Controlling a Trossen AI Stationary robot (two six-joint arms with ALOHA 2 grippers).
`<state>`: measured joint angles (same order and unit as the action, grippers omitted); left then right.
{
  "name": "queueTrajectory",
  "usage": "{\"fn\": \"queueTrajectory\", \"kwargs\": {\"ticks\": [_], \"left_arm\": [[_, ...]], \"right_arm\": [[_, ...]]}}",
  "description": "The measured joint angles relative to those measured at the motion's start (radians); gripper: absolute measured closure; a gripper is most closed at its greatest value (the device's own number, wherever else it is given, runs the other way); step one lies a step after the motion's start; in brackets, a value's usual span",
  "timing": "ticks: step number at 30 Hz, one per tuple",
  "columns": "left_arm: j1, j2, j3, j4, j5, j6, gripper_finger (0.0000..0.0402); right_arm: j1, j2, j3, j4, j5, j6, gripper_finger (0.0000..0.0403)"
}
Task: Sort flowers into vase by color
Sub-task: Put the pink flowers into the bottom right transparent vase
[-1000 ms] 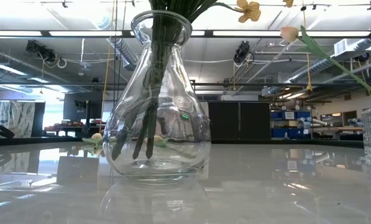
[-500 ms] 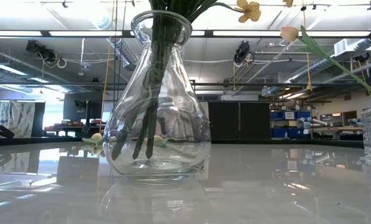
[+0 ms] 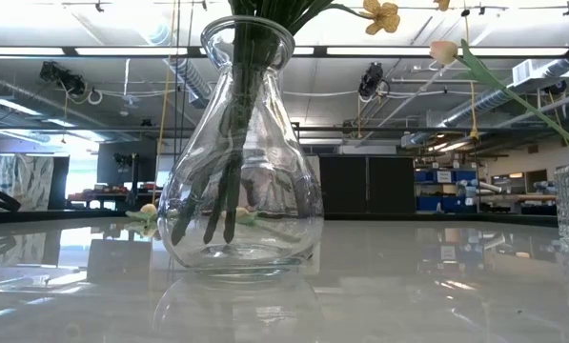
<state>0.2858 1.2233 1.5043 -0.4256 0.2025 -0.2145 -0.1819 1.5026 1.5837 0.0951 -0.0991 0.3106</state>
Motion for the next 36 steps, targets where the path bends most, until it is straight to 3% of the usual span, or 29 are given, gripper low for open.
{"fn": "queueTrajectory", "kwargs": {"ticks": [15, 29, 36], "left_arm": [[0.078, -0.045, -0.002, -0.319, -0.007, 0.046, 0.0191], [0.077, -0.046, -0.002, -0.327, -0.007, 0.045, 0.0191], [0.077, -0.046, -0.002, -0.326, -0.007, 0.043, 0.0191]], "right_arm": [[-0.030, -0.251, 0.000, -0.378, 0.028, -0.060, 0.0373], [0.092, -0.447, 0.000, -0.694, 0.088, -0.025, 0.0374], [0.134, -0.516, 0.000, -0.804, 0.051, -0.025, 0.0374]]}}
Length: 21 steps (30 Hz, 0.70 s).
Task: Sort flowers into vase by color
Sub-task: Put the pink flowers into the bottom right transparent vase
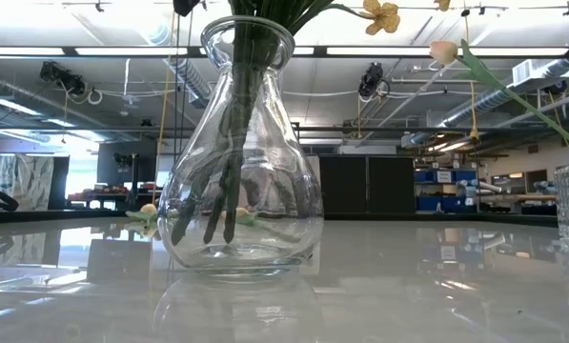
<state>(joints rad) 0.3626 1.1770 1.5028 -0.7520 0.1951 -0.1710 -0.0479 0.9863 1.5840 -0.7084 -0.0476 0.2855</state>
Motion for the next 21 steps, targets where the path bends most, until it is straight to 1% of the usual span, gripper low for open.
{"fn": "queueTrajectory", "kwargs": {"ticks": [5, 13, 17, 21], "left_arm": [[0.000, 0.000, 0.000, 0.000, 0.000, 0.000, 0.0191], [0.000, 0.000, 0.000, 0.000, 0.000, 0.000, 0.0191], [0.000, 0.000, 0.000, 0.000, 0.000, 0.000, 0.0191], [0.000, 0.000, 0.000, 0.000, 0.000, 0.000, 0.0191]], "right_arm": [[0.025, -0.051, 0.000, -0.105, -0.005, -0.016, 0.0374], [0.045, -0.113, 0.000, -0.209, -0.006, -0.023, 0.0374], [0.059, -0.139, 0.000, -0.227, -0.006, -0.025, 0.0374], [0.080, -0.165, -0.008, -0.218, -0.044, -0.024, 0.0374]]}}
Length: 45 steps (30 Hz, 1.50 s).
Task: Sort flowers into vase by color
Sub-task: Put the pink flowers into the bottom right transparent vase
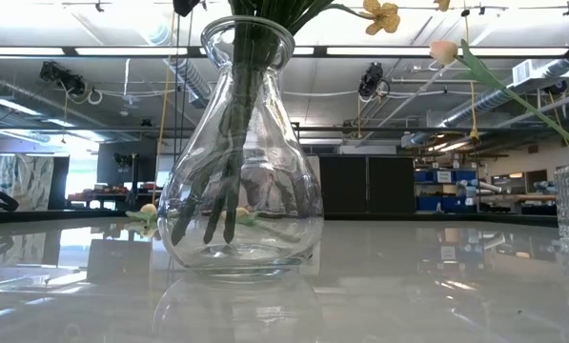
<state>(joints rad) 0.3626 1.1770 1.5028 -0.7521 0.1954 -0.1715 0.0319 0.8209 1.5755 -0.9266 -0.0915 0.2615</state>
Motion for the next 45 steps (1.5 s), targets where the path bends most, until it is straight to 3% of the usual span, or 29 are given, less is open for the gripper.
{"fn": "queueTrajectory", "kwargs": {"ticks": [5, 15, 25, 32, 42, 45], "left_arm": [[0.000, 0.000, 0.000, 0.000, 0.000, 0.000, 0.0191], [0.000, 0.000, 0.000, 0.000, 0.000, 0.000, 0.0191], [0.000, 0.000, 0.000, 0.000, 0.000, 0.000, 0.0191], [0.000, 0.001, 0.000, 0.000, 0.000, 0.001, 0.0191], [0.000, 0.001, 0.000, 0.000, 0.000, 0.000, 0.0191], [0.000, 0.001, 0.000, 0.000, 0.000, 0.000, 0.0191]], "right_arm": [[0.019, -0.058, -0.074, 0.072, -0.023, -0.001, 0.0375], [0.026, -0.155, -0.294, 0.332, -0.196, -0.004, 0.0374], [0.026, -0.166, -0.459, 0.569, -0.270, -0.001, 0.0374], [0.026, -0.182, -0.464, 0.544, -0.320, -0.072, 0.0373], [0.026, -0.310, -0.463, 0.466, -0.581, -0.105, 0.0373], [0.075, -0.358, -0.463, 0.447, -0.564, -0.085, 0.0373]]}}
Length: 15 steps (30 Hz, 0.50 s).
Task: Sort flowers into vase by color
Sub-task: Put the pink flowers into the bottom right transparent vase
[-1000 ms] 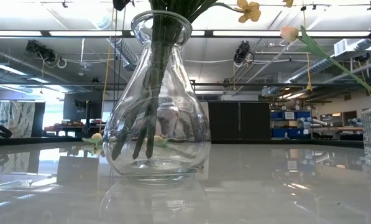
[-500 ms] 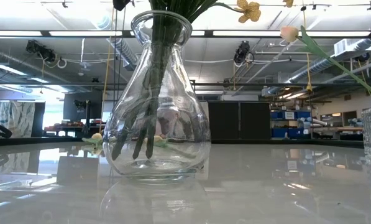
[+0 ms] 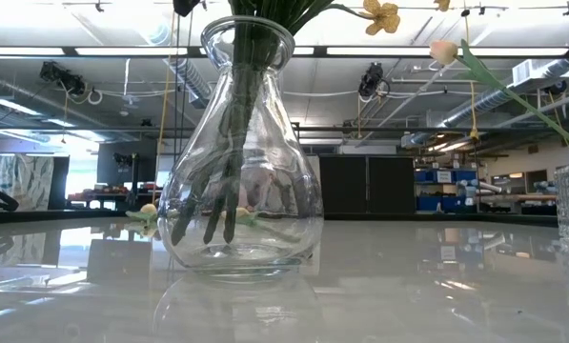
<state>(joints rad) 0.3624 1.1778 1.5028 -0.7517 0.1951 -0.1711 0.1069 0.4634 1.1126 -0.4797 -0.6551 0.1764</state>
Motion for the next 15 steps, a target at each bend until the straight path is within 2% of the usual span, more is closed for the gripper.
{"fn": "queueTrajectory", "kwargs": {"ticks": [4, 15], "left_arm": [[0.000, 0.000, 0.000, 0.000, 0.000, 0.000, 0.0191], [0.000, 0.000, 0.000, 0.000, 0.000, 0.000, 0.0191]], "right_arm": [[0.048, -0.042, 0.000, -0.031, 0.022, -0.045, 0.0373], [0.157, -0.055, 0.000, -0.108, -0.026, -0.107, 0.0373]]}}
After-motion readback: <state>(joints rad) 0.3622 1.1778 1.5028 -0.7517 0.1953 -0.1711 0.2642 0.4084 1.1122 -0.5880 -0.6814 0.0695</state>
